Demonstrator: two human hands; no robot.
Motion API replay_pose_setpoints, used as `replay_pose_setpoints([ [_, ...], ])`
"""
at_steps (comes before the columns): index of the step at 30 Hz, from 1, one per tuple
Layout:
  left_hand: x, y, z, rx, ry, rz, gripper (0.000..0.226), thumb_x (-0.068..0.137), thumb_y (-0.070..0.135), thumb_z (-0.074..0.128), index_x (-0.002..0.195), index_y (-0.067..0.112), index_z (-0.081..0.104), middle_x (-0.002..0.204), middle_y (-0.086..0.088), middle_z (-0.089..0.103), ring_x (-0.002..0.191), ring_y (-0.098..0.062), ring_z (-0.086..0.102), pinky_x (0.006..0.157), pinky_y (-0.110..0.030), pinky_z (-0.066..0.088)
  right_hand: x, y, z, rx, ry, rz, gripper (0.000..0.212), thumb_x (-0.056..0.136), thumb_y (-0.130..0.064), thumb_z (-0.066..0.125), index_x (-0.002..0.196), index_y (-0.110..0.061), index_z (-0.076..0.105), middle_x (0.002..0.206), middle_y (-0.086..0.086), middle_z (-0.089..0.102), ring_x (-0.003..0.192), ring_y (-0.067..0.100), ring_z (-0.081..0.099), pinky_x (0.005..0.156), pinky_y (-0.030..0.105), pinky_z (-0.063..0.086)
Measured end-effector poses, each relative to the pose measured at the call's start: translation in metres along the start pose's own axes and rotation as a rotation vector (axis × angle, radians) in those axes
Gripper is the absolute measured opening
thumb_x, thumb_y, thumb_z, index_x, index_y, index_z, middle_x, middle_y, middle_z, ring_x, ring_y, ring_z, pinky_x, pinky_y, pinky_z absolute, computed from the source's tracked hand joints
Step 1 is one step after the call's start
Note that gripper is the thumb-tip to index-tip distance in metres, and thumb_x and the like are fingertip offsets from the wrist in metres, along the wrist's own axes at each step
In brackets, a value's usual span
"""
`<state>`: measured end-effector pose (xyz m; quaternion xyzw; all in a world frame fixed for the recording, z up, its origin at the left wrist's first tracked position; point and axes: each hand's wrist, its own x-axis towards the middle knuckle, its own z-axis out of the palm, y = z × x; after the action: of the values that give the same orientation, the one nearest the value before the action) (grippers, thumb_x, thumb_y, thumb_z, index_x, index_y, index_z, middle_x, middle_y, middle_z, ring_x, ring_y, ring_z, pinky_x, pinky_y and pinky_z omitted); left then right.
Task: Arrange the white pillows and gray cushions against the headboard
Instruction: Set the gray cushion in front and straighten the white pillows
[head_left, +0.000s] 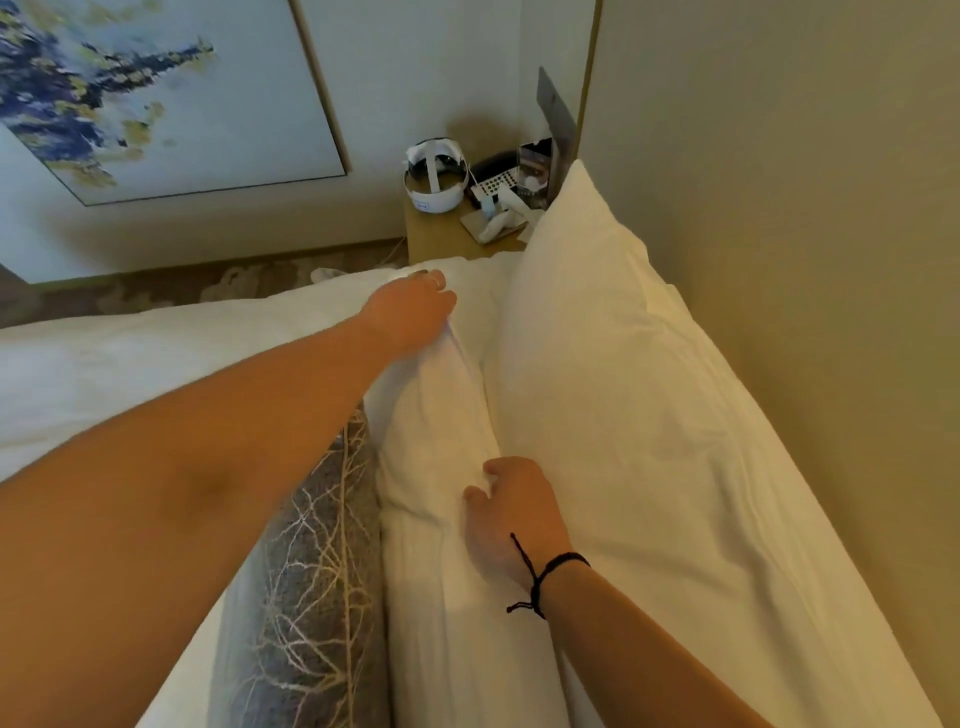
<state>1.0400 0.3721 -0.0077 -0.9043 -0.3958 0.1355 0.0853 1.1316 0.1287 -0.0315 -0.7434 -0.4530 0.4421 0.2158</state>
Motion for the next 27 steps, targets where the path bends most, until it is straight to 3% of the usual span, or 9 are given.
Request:
replay_pose_setpoints([
  [5, 0.059, 0.003, -0.027, -0.041, 0.059, 0.077, 0.029, 0.1, 0.023, 0.046, 0.123, 0.012, 0.058, 0.13, -0.011, 0.043, 0.103, -0.021, 0.049, 0.083, -0.031, 0.043, -0.001, 0.001, 0.002, -0.102, 0.003, -0.043, 0.052, 0.099, -0.038, 0.043, 0.143, -0.011, 0.037, 0.156, 0.002, 0.019, 0.14, 0.016, 0.026, 0.112, 0.022, 0.024],
  [7, 0.068, 0.007, -0.02, -0.054, 0.021, 0.007, 0.031, 0.099, 0.023, 0.048, 0.128, 0.015, 0.054, 0.138, -0.013, 0.039, 0.12, -0.028, 0.045, 0.094, -0.042, 0.046, -0.005, 0.002, 0.004, -0.101, 0.01, -0.065, 0.059, 0.098, -0.045, 0.043, 0.146, -0.012, 0.033, 0.16, 0.002, 0.011, 0.144, 0.015, 0.016, 0.111, 0.02, 0.016],
  [9, 0.068, 0.008, -0.004, -0.005, 0.016, -0.082, 0.048, 0.097, 0.026, 0.053, 0.142, 0.026, 0.039, 0.157, -0.015, 0.022, 0.144, -0.035, 0.019, 0.112, -0.053, 0.03, -0.012, 0.005, 0.006, -0.066, 0.005, -0.065, 0.068, 0.095, -0.055, 0.044, 0.148, -0.015, 0.028, 0.161, -0.003, 0.006, 0.146, 0.014, 0.012, 0.111, 0.021, 0.015],
  [10, 0.065, 0.007, 0.003, 0.035, 0.013, -0.129, 0.062, 0.095, 0.032, 0.055, 0.15, 0.031, 0.025, 0.162, -0.013, 0.011, 0.148, -0.035, 0.008, 0.116, -0.055, 0.02, -0.016, 0.007, 0.008, -0.052, -0.004, -0.05, 0.074, 0.092, -0.06, 0.044, 0.15, -0.018, 0.024, 0.161, -0.006, 0.004, 0.146, 0.014, 0.011, 0.113, 0.024, 0.014],
  [12, 0.058, 0.005, 0.017, 0.035, 0.031, -0.227, 0.077, 0.093, 0.046, 0.056, 0.154, 0.034, 0.01, 0.163, -0.01, 0.001, 0.149, -0.034, 0.002, 0.117, -0.057, 0.014, -0.025, 0.013, 0.012, -0.092, -0.024, -0.034, 0.085, 0.088, -0.067, 0.043, 0.153, -0.019, 0.015, 0.162, -0.008, 0.001, 0.147, 0.013, 0.007, 0.116, 0.027, 0.012],
  [17, 0.036, -0.001, 0.035, -0.318, 0.044, -0.493, 0.083, 0.087, 0.064, 0.051, 0.153, 0.028, 0.015, 0.162, -0.01, 0.01, 0.147, -0.036, 0.013, 0.109, -0.059, 0.028, -0.055, 0.026, 0.029, -0.211, -0.082, -0.05, 0.098, 0.085, -0.068, 0.047, 0.154, -0.018, -0.002, 0.162, -0.006, -0.009, 0.147, 0.009, -0.003, 0.116, 0.025, 0.004],
  [19, 0.024, 0.001, 0.038, -0.374, -0.014, -0.543, 0.087, 0.085, 0.07, 0.048, 0.151, 0.023, 0.018, 0.157, -0.012, 0.025, 0.139, -0.038, 0.031, 0.101, -0.056, 0.038, -0.068, 0.031, 0.035, -0.271, -0.072, -0.06, 0.102, 0.085, -0.068, 0.048, 0.153, -0.019, -0.009, 0.161, -0.007, -0.016, 0.147, 0.007, -0.005, 0.116, 0.023, 0.004],
  [22, 0.005, 0.005, 0.045, -0.385, -0.05, -0.543, 0.072, 0.085, 0.072, 0.046, 0.132, 0.017, 0.047, 0.126, -0.008, 0.059, 0.11, -0.031, 0.058, 0.088, -0.046, 0.045, -0.086, 0.037, 0.039, -0.333, -0.043, -0.046, 0.103, 0.085, -0.065, 0.049, 0.153, -0.019, -0.013, 0.16, -0.007, -0.016, 0.147, 0.007, -0.003, 0.116, 0.022, 0.007],
  [27, -0.018, 0.016, 0.04, -0.354, 0.013, -0.595, 0.051, 0.086, 0.063, 0.051, 0.11, 0.019, 0.06, 0.095, -0.002, 0.062, 0.086, -0.025, 0.059, 0.072, -0.038, 0.039, -0.112, 0.044, 0.038, -0.415, -0.012, -0.024, 0.094, 0.089, -0.063, 0.044, 0.153, -0.022, -0.012, 0.161, -0.008, -0.008, 0.146, 0.007, 0.01, 0.113, 0.024, 0.02],
])
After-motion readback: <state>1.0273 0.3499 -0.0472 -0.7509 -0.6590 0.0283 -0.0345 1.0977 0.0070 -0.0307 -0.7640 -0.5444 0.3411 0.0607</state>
